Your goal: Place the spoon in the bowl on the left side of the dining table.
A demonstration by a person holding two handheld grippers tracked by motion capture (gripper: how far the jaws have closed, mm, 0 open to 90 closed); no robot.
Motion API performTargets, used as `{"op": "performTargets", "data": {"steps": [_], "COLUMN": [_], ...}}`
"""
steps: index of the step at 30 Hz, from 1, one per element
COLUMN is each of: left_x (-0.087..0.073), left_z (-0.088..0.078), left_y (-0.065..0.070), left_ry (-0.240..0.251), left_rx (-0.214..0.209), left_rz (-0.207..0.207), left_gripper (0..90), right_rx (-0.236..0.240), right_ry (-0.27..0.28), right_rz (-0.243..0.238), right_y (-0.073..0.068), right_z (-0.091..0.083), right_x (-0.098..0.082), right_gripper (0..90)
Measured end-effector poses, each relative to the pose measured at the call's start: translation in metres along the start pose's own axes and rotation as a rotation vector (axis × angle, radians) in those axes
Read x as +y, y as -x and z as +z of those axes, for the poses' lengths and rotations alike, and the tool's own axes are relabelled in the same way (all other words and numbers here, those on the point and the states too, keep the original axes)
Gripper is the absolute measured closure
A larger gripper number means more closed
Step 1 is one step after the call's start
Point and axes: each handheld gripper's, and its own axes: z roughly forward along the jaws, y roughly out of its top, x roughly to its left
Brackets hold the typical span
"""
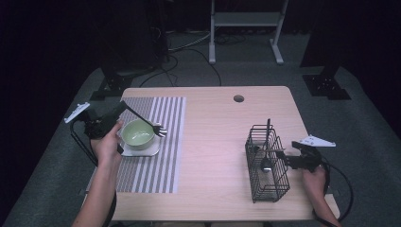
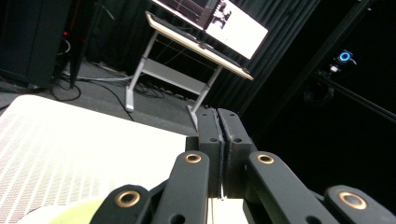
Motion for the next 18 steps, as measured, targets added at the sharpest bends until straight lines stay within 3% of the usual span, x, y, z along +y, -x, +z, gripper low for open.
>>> {"op": "performTargets", "data": {"steps": [18], "left_x": [0.003], "left_z": [-0.009], "left_y": [-0.02], "left_ry": [0.017], "left_rx": [0.057], "left_rz": [-0.013], "left_gripper": [89.1], "right_rx": [-0.001], "right_ry": [-0.001], "right_rz": [-0.001], "right_y": [0.0], "right_z": [0.0], "right_x": [0.0], "right_gripper": [12.8]}}
